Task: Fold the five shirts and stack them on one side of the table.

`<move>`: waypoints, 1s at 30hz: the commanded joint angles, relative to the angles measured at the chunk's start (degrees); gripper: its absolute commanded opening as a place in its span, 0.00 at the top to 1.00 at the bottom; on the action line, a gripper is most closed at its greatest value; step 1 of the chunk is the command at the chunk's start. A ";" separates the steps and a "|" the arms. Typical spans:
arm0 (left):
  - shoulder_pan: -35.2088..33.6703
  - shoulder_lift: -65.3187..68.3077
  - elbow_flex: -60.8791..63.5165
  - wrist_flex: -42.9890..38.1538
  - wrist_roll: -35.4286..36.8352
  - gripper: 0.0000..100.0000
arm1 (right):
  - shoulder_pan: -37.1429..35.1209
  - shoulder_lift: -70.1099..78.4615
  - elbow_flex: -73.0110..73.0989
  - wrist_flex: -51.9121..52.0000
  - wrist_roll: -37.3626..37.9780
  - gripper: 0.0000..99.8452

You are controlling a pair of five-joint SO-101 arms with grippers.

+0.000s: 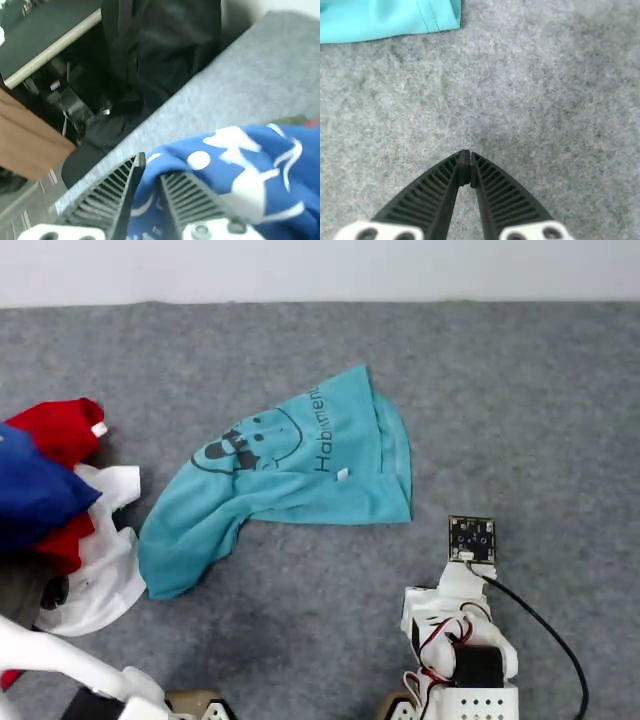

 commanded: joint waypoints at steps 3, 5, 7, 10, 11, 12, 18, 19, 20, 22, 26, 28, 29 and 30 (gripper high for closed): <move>-0.35 1.23 -2.95 8.70 -4.66 0.74 | 0.04 -0.40 0.88 0.13 -0.44 0.99; 0.35 0.79 -3.30 11.96 -4.92 0.73 | 0.04 -0.40 0.88 0.13 -0.44 0.99; 1.67 -0.26 -3.30 14.15 -4.92 0.73 | 0.04 -0.40 0.88 0.13 -0.44 0.99; 3.87 -2.99 -3.30 16.44 -4.92 0.73 | 0.04 -0.40 0.88 0.13 -0.44 0.99; 4.66 -4.31 -3.30 17.41 -4.84 0.73 | 0.04 -0.40 0.88 0.13 -0.44 0.99; 5.54 -5.71 -3.30 18.46 -4.75 0.73 | 0.04 -0.40 0.88 0.13 -0.44 0.99; 12.75 -15.91 -3.30 28.31 -4.13 0.73 | 0.04 -0.40 0.88 0.13 -0.44 0.99; 14.33 -17.58 -3.30 30.33 -2.99 0.73 | 0.04 -0.40 0.88 0.13 -0.44 0.99; 16.00 -19.08 -3.30 32.18 -1.49 0.73 | 0.04 -0.40 0.88 0.13 -0.44 0.99; 20.13 -21.63 -2.95 35.87 1.23 0.73 | 0.04 -0.40 0.88 0.13 -0.44 0.99; 30.42 -24.35 -1.27 42.73 5.36 0.73 | 0.04 -0.40 0.88 0.13 -0.44 0.99; 34.46 -25.32 0.22 43.25 7.56 0.73 | 0.04 -0.40 0.88 0.13 -0.44 0.99; 36.13 -25.85 1.19 43.25 8.35 0.73 | 0.04 -0.40 0.88 0.13 -0.44 0.99; 37.54 -26.37 2.15 43.25 8.88 0.73 | 0.04 -0.40 0.88 0.13 -0.44 0.99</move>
